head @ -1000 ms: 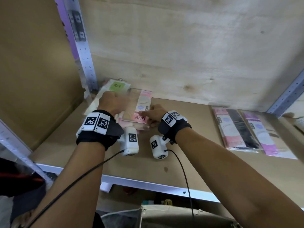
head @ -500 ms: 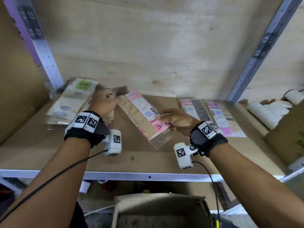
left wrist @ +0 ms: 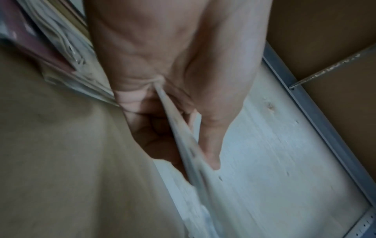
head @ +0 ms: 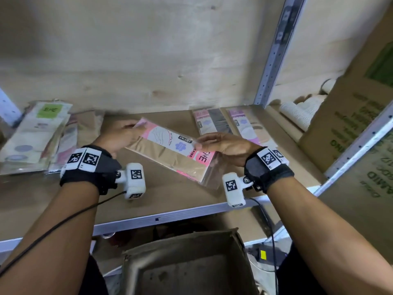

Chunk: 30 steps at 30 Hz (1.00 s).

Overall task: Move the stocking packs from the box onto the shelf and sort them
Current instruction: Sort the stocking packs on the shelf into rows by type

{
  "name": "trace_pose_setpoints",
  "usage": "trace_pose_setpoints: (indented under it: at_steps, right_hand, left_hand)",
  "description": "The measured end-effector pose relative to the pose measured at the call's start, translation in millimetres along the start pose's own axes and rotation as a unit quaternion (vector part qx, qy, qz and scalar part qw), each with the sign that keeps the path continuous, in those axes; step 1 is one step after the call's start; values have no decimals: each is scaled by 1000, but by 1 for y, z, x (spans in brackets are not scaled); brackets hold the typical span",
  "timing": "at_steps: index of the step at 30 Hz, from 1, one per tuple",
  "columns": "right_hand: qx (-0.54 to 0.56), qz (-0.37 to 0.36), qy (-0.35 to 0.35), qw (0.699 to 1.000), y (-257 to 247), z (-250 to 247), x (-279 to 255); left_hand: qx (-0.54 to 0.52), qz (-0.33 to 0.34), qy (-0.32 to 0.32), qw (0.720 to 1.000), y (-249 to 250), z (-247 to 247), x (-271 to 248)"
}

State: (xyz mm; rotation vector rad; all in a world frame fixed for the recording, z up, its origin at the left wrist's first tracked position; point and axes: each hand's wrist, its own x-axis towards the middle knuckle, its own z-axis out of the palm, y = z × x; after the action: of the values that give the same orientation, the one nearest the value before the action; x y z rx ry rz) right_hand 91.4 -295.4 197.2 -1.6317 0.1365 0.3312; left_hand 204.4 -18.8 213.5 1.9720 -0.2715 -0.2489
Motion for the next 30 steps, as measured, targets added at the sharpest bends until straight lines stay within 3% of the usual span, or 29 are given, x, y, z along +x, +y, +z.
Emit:
trace_pose_setpoints:
  at_steps: [5, 9, 14, 19, 21, 26, 30]
  right_hand:
    - [120, -10, 68, 990, 3, -17, -7]
    - [253, -13, 91, 963, 4, -23, -14]
    - [310, -25, 97, 945, 5, -20, -13]
    - [355, -49, 158, 920, 3, -14, -9]
    - [388, -66, 163, 905, 2, -14, -9]
    - [327, -117, 157, 925, 2, -8, -6]
    - [291, -138, 225, 919, 5, -7, -1]
  left_hand:
    - [-98, -50, 49, 993, 1, 14, 4]
    - [-146, -112, 17, 983, 6, 27, 3]
    - [-206, -137, -14, 969, 7, 42, 4]
    - [-248, -169, 14, 954, 6, 48, 6]
    - [-264, -170, 32, 949, 7, 52, 7]
    - [-311, -124, 4, 942, 16, 70, -7]
    - [-182, -49, -66, 980, 21, 82, -16]
